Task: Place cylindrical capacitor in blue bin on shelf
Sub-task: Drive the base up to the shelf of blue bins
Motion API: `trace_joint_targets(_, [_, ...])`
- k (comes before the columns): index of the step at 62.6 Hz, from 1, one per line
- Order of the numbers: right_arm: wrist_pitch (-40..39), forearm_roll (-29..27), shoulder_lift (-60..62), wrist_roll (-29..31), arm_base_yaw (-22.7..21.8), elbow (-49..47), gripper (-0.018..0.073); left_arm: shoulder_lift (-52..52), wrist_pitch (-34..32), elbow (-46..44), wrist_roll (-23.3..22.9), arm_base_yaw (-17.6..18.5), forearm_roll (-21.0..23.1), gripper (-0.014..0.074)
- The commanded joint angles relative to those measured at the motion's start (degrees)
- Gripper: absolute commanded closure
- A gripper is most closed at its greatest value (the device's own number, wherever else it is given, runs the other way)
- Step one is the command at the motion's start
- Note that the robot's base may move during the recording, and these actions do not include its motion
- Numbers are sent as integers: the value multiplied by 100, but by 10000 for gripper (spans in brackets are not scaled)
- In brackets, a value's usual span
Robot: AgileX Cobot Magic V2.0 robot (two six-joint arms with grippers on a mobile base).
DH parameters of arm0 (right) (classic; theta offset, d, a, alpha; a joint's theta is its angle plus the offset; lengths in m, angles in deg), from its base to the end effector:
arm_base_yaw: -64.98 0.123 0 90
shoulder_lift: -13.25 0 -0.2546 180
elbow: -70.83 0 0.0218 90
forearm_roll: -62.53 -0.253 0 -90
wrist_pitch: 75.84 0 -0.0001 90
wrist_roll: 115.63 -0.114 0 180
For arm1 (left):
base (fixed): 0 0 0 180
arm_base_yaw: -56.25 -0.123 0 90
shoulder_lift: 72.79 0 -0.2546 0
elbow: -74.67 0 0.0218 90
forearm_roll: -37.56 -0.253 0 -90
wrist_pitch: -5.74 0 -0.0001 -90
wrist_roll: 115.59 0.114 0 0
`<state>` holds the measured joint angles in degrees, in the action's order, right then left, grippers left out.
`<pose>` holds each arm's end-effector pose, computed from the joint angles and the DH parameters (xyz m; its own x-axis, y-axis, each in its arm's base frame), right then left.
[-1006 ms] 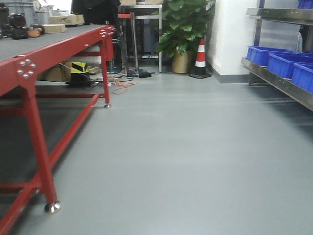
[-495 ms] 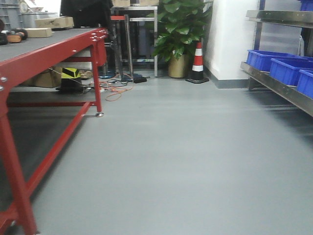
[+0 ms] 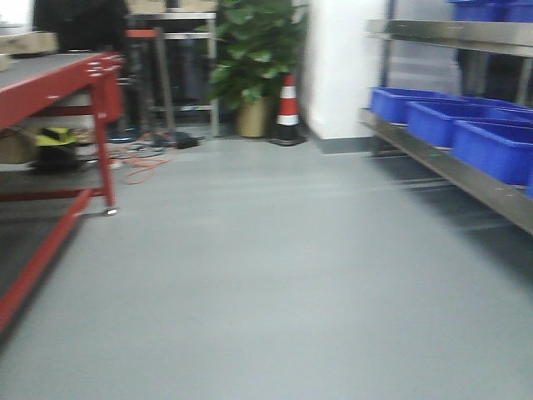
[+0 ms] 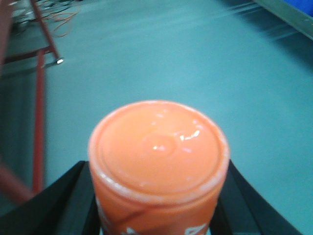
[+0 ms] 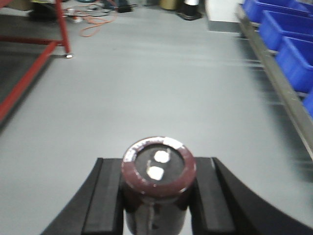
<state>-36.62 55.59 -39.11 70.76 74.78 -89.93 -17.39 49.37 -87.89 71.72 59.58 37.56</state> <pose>0.1799 0.0399 0.3850 -0.3427 -0.0769 -0.9363 -0.2462 0.9692 0.0105 0.1924 -0.0112 0.3771 -0.4340 0.1527 -0.8879 0.1142 0.9869 0.1139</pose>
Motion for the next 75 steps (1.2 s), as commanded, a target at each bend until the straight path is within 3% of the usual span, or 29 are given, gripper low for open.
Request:
trace_joint_targets(1, [-160, 18, 29, 11, 11, -54, 721, -23, -133, -18, 3, -32, 0, 708])
trace_joint_targets(75, [-160, 18, 29, 11, 11, -54, 721, -23, -133, -18, 3, -32, 0, 708])
